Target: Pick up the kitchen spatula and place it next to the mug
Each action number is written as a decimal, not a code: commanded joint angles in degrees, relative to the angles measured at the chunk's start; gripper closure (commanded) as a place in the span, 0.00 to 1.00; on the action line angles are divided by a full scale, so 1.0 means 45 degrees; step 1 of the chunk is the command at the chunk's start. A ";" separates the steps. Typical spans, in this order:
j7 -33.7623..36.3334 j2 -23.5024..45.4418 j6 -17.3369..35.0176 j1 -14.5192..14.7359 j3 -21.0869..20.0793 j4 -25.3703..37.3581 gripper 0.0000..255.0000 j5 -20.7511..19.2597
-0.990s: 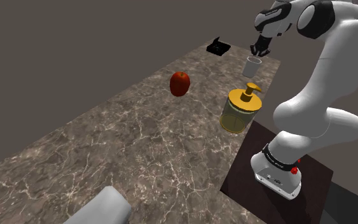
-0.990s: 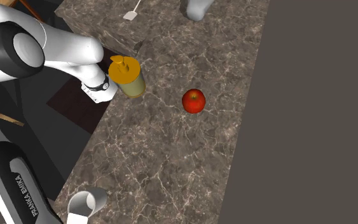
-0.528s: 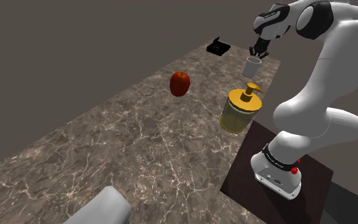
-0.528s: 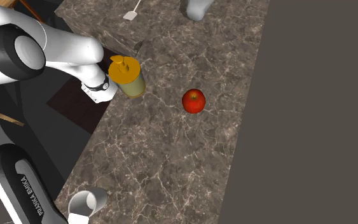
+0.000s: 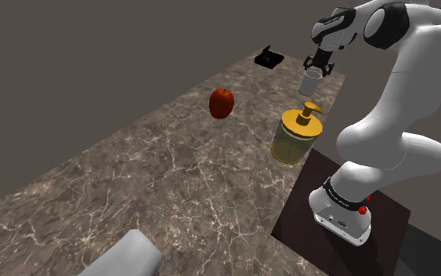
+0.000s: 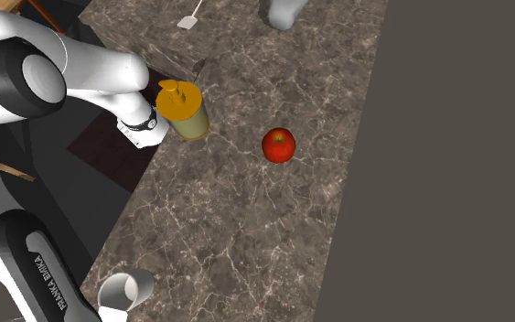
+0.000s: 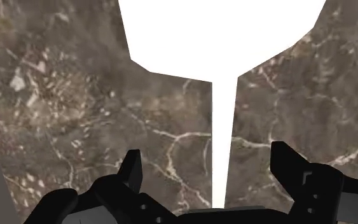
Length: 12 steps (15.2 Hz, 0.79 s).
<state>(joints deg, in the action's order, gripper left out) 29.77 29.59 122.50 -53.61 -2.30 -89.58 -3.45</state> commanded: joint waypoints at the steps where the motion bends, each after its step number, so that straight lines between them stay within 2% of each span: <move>1: 0.0004 -0.0243 -0.0307 0.0010 -0.0013 0.0059 0.00 0.0015; 4: -0.0020 -0.0718 -0.1259 0.0021 -0.0036 0.0536 0.00 0.0051; 12: -0.0020 -0.0718 -0.1259 0.0021 -0.0036 0.0536 0.00 0.0051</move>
